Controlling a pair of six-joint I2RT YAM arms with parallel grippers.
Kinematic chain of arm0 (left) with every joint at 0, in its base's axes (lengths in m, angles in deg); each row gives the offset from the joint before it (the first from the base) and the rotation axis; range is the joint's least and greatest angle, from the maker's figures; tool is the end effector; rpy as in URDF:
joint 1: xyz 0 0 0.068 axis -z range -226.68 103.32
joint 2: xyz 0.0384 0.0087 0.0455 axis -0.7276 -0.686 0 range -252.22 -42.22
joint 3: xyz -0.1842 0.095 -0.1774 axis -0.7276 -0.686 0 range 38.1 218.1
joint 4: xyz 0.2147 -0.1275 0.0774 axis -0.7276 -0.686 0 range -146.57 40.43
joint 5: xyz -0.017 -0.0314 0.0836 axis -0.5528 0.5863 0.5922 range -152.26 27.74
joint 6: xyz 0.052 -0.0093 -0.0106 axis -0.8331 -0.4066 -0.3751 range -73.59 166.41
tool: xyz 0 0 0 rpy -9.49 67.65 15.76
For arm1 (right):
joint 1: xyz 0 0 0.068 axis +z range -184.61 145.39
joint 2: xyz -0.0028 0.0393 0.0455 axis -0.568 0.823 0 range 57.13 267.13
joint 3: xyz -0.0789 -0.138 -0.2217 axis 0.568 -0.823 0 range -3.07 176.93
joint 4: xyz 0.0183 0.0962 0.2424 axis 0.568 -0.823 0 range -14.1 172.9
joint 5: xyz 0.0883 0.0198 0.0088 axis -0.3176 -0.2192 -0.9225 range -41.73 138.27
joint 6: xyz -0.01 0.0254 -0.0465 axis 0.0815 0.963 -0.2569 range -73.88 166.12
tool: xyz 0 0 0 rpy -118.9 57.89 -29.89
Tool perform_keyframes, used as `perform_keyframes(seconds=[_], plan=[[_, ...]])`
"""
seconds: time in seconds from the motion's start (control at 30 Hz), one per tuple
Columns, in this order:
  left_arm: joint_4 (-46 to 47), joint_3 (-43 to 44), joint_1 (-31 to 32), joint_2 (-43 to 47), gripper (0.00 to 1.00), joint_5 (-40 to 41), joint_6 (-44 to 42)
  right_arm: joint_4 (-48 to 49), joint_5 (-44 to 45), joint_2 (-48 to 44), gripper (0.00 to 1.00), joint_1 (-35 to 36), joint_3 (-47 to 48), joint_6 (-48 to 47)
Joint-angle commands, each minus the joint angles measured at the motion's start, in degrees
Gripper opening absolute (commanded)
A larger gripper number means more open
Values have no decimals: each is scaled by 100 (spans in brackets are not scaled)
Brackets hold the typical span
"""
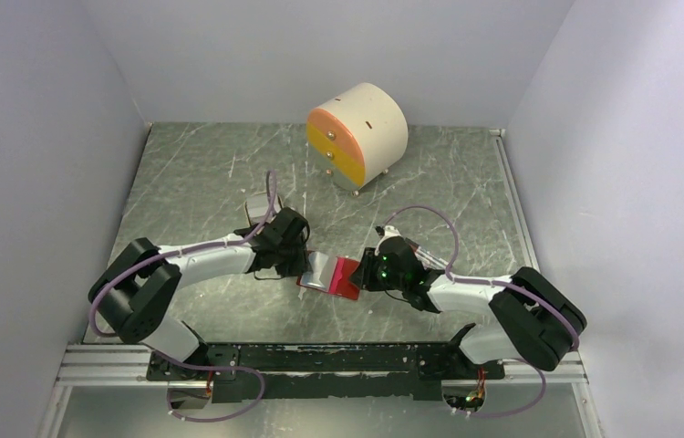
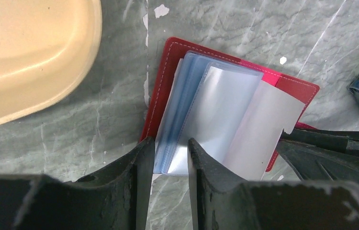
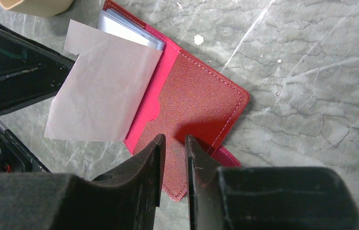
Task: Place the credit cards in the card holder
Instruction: Open the card holder at the center of the board.
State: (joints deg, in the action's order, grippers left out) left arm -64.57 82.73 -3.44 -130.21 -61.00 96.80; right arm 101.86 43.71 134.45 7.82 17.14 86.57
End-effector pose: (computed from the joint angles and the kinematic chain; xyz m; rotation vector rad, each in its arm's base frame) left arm 0.2099 -0.1965 0.1594 -0.1763 2.6919 -0.5372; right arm 0.1690 0.1585 0.1303 -0.0873 2.3797 0.8371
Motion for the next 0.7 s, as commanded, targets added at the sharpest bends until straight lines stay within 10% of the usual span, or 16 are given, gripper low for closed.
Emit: perform_keyframes(seconds=[0.0,0.67], plan=[[-186,234,52,102,37,315,27,-450,61,-69,26,7,-111,-141],[-378,473,105,-206,40,568,-169,-472,-5,-147,26,2,-47,-185]])
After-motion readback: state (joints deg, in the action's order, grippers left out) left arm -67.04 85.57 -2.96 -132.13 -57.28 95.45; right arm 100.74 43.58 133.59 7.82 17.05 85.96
